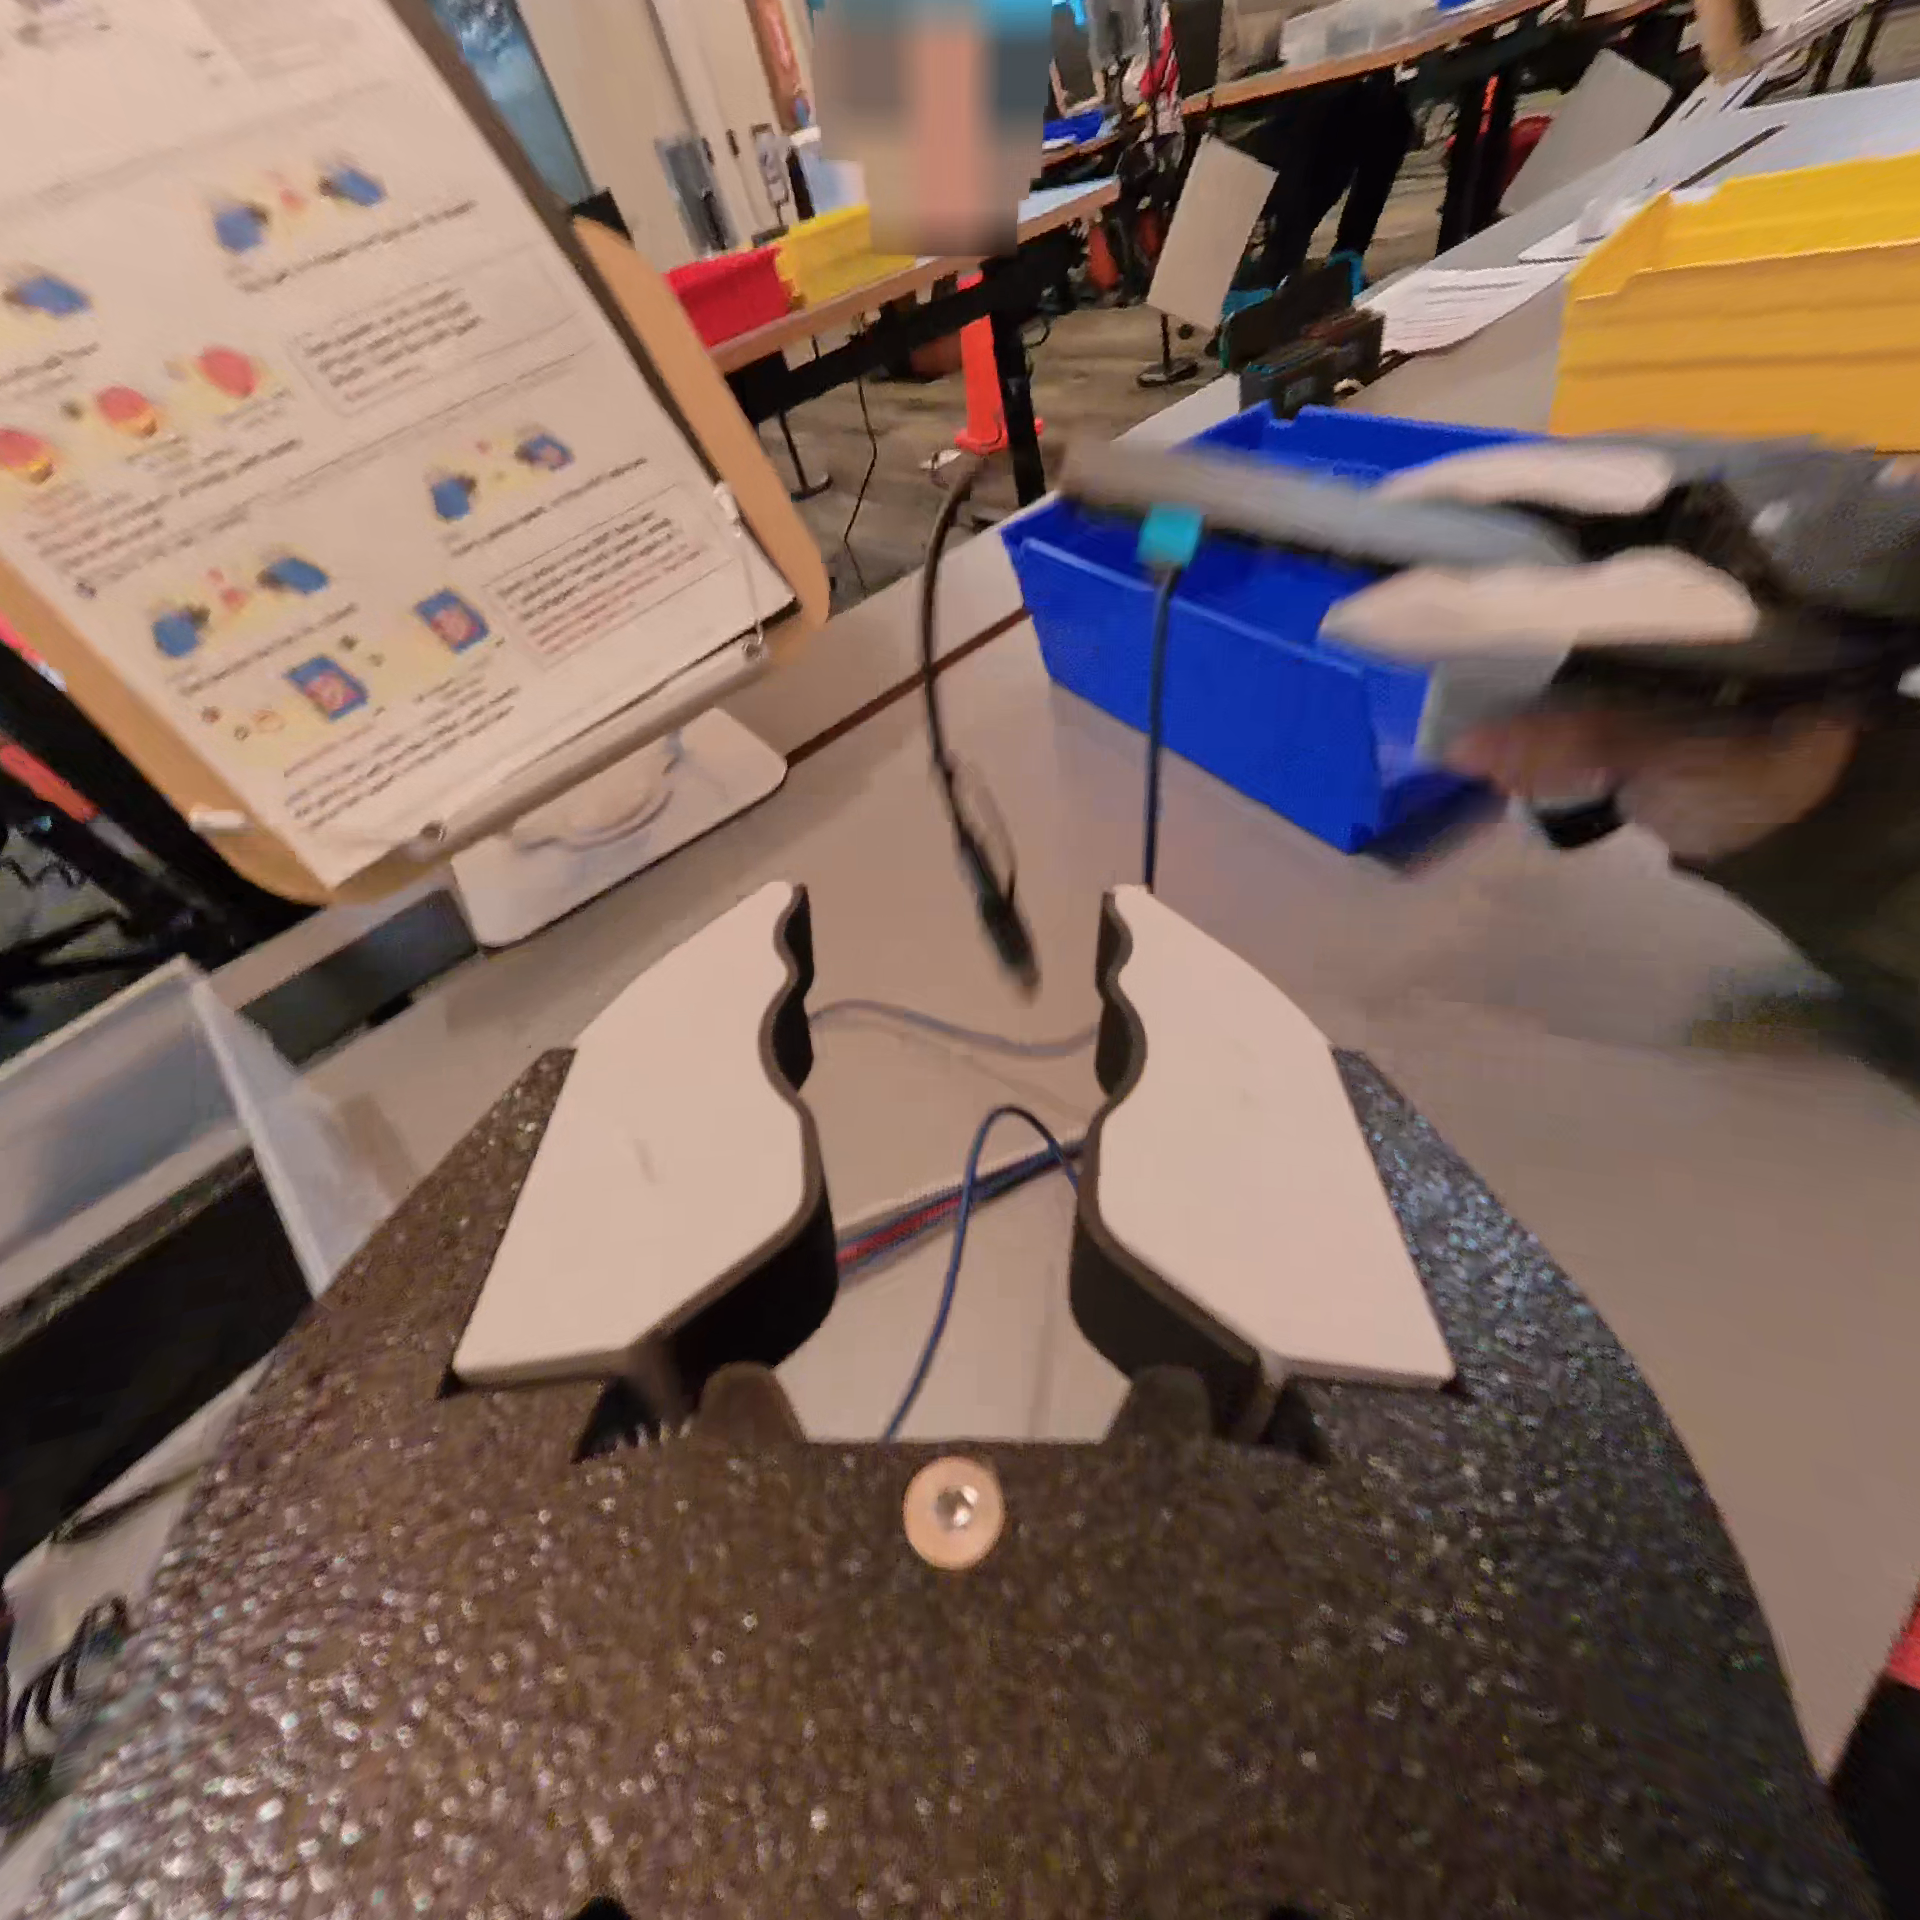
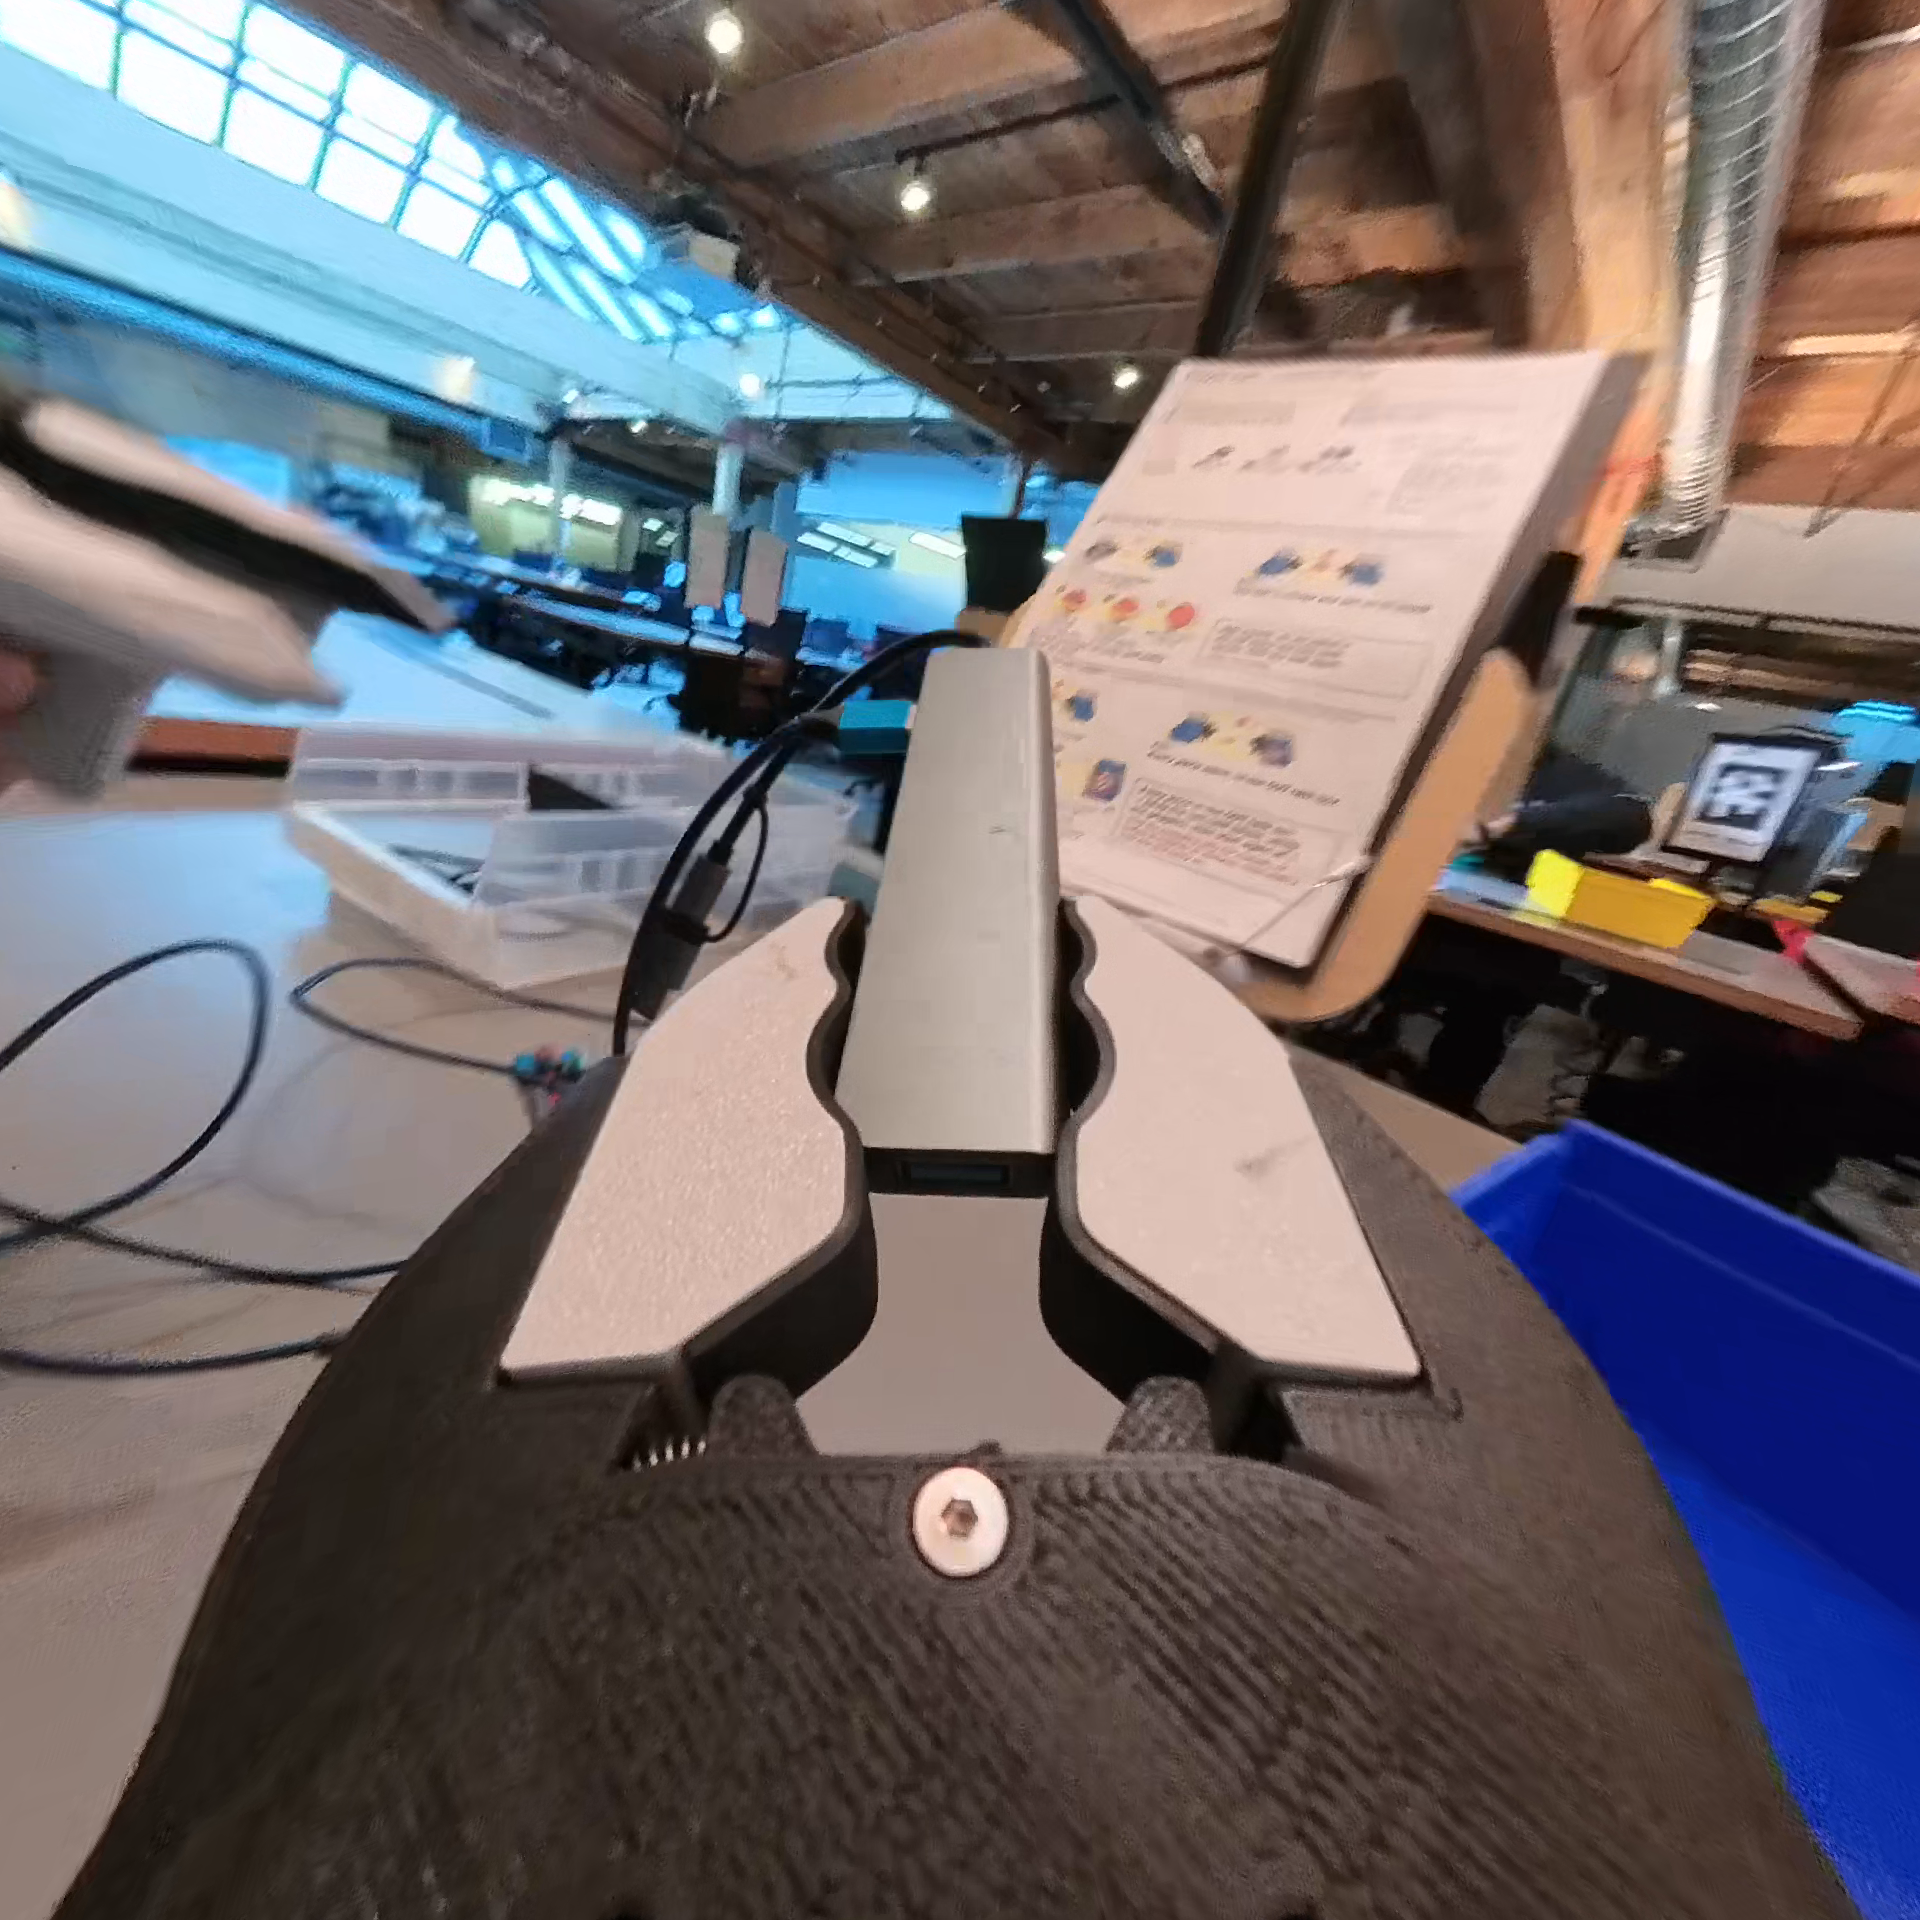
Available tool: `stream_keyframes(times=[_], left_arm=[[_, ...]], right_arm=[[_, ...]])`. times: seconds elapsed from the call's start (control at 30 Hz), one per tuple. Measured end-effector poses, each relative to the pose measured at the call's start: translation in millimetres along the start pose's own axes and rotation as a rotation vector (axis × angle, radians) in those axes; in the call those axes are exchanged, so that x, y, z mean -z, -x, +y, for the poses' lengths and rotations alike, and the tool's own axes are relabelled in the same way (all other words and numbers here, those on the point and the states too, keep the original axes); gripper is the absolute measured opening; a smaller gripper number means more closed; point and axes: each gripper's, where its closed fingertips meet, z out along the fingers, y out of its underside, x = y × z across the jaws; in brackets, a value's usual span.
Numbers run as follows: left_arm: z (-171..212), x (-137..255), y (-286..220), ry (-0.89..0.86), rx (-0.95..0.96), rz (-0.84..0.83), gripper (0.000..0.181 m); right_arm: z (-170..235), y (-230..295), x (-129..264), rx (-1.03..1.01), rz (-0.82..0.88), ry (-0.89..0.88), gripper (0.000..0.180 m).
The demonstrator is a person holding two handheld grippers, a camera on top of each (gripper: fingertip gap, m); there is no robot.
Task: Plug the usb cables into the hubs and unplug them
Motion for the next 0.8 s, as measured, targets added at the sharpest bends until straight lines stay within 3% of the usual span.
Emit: stream_keyframes(times=[0.13, 0.3, 0.57, 0.67, 0.8], left_arm=[[38.6, 22.4, 17.4, 0.065, 0.033, -0.041, 0.053], [73.6, 30.2, 20.7, 0.119, 0.079, -0.044, 0.053], [72.8, 15.3, 6.4, 0.114, 0.072, 0.014, 0.053], [70.2, 10.0, 4.3, 0.115, 0.054, 0.028, 0.053], [64.5, 4.8, 7.8, 0.1, 0.048, 0.034, 0.053]], right_arm=[[-23.7, -88.7, 40.4, -0.077, 0.347, -0.031, 0.036], [28.7, -165.0, 93.3, -0.2, 0.677, 0.195, 0.036], [95.9, -166.0, 99.0, -0.013, 0.675, 0.601, 0.037], [106.4, -166.7, 101.8, -0.008, 0.655, 0.685, 0.062], [92.4, -160.2, 93.9, -0.042, 0.58, 0.648, 0.077]])
